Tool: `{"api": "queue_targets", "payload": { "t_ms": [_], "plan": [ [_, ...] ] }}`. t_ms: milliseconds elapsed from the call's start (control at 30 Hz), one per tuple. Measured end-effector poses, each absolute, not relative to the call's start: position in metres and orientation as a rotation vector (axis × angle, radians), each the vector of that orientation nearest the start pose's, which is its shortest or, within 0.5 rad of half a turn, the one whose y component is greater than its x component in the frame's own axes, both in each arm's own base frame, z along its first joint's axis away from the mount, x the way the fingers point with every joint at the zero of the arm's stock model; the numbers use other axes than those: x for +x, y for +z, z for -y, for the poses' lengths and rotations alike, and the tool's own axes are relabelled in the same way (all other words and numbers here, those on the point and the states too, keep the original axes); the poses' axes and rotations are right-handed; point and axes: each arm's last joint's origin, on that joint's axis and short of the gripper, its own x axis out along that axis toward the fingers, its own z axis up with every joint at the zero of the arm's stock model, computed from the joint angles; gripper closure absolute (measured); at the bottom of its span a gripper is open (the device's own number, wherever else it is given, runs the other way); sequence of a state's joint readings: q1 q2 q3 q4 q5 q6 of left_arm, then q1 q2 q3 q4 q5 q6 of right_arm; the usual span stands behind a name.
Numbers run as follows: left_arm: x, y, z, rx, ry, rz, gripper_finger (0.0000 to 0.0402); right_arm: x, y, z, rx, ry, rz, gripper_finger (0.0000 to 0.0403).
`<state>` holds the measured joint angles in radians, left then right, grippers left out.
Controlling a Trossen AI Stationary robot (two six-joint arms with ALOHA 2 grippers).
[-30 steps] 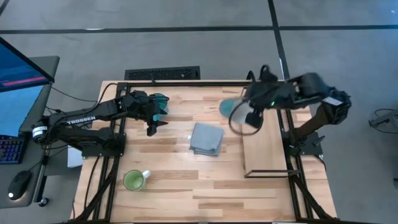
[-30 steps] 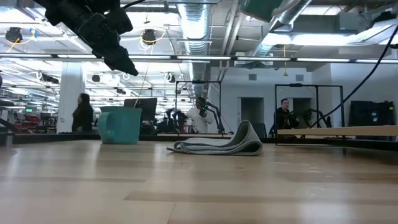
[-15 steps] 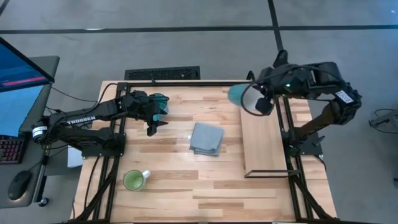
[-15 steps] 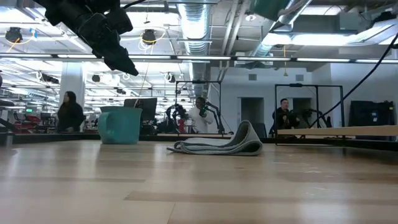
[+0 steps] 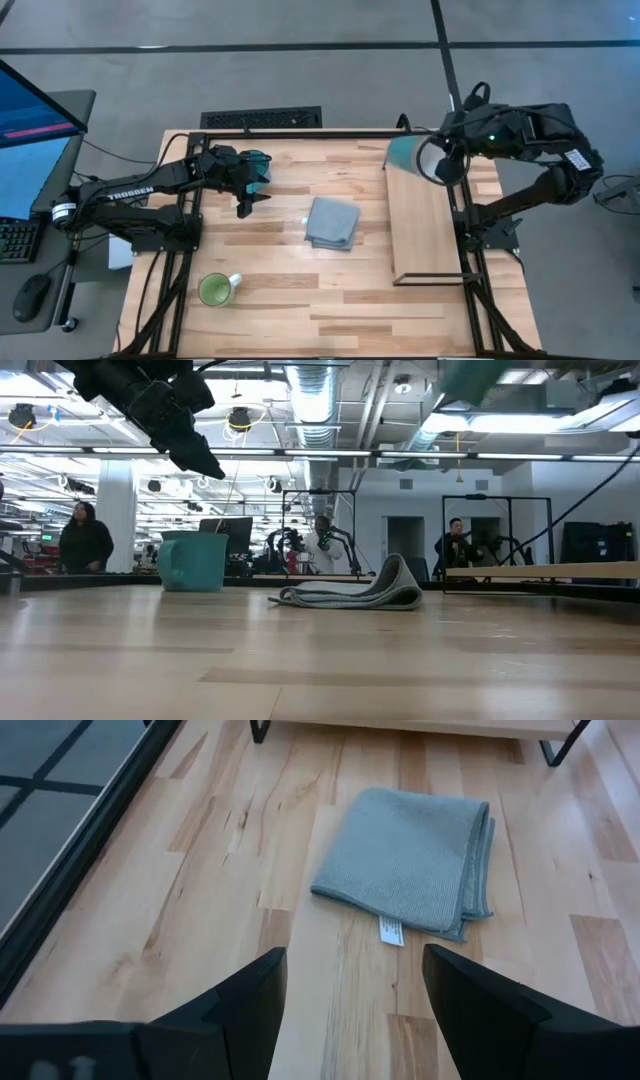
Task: Stack small to large cups/mugs on shelf
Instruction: Put the mug on the shelf
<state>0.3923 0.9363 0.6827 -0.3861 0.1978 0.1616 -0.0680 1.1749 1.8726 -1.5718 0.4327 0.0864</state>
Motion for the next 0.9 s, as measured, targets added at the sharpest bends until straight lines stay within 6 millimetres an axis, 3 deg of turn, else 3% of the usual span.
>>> {"api": "queue_targets", "payload": {
  "t_ms": [233, 467, 667, 900],
  "plan": [
    [0.182, 0.258, -0.069, -0.02, 0.141, -0.592, 0.0175, 0.105, 0.429, 0.023, 0.083, -0.457, -0.976, 0.0379],
    [0.185, 0.264, -0.071, -0.007, 0.157, -0.527, 0.0175, 0.103, 0.38, 0.024, 0.14, -0.402, -1.15, 0.0379],
    [0.186, 0.266, -0.072, -0.005, 0.203, -0.509, 0.0175, 0.106, 0.35, 0.032, 0.134, -0.352, -1.285, 0.0379],
    [0.187, 0.268, -0.073, -0.029, 0.22, -0.481, 0.0175, 0.11, 0.331, 0.047, 0.113, -0.31, -1.358, 0.0379]
  ]
}}
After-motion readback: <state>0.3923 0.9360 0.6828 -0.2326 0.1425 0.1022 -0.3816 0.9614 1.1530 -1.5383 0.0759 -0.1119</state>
